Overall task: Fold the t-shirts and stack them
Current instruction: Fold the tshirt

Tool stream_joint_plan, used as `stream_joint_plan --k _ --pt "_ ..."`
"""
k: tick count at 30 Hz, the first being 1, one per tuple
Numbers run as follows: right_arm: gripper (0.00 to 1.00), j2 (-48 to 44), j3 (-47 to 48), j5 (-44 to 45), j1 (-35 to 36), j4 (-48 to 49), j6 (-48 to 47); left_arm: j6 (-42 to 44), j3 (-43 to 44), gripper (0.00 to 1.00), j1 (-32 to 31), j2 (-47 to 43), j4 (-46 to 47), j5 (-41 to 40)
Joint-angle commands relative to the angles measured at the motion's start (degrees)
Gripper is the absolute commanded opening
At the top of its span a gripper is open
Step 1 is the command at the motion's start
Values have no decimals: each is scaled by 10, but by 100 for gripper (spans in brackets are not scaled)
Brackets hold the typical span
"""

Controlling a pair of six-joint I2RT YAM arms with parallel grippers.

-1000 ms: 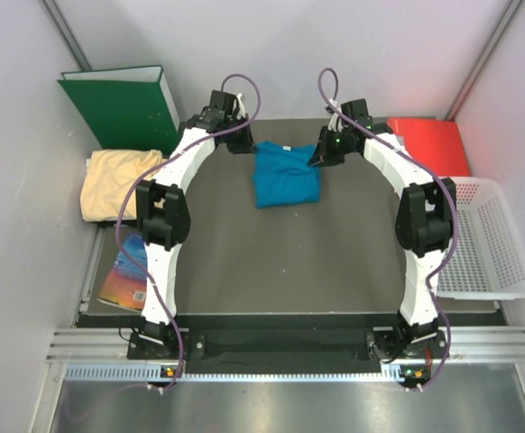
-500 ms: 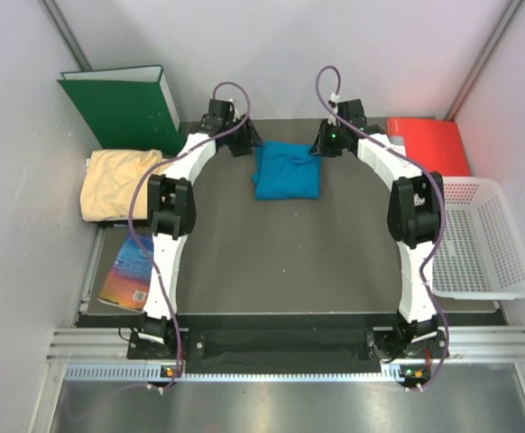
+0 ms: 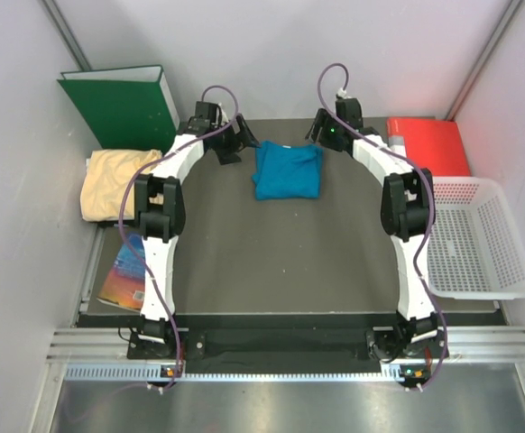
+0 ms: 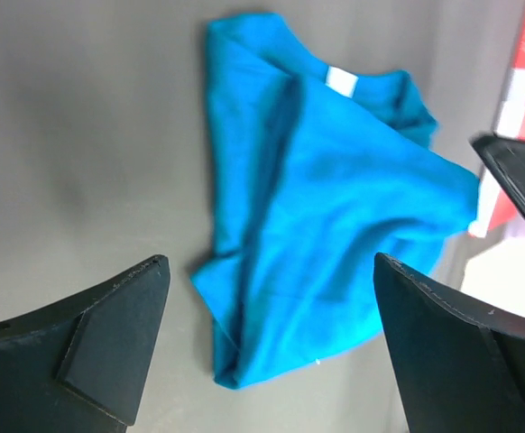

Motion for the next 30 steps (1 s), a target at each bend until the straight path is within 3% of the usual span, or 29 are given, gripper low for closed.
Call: stream_joint_plan --k 1,2,5,6,13,17,25,30 --pt "66 -76 -11 15 -8 20 -12 17 -7 99 -6 -44 0 58" --pt "63 -87 -17 10 -9 12 -17 19 -8 99 -10 -42 -5 61" --pt "3 -120 -41 -24 -7 -20 -34 21 -9 99 -18 -39 -9 72" --pt "0 -127 -47 -31 -7 -29 -38 21 -7 99 -20 -36 -10 74" --pt "0 -152 -113 -86 -3 -43 -40 11 14 99 -49 -22 -3 99" --pt "0 -122 -94 -125 1 -69 -34 -14 14 99 -51 -16 10 120" --pt "0 -128 -156 -179 12 -50 -24 -146 -20 99 -56 -15 123 216" --pt "0 -92 -140 -184 11 -45 -23 -241 -68 99 -62 -1 208 256"
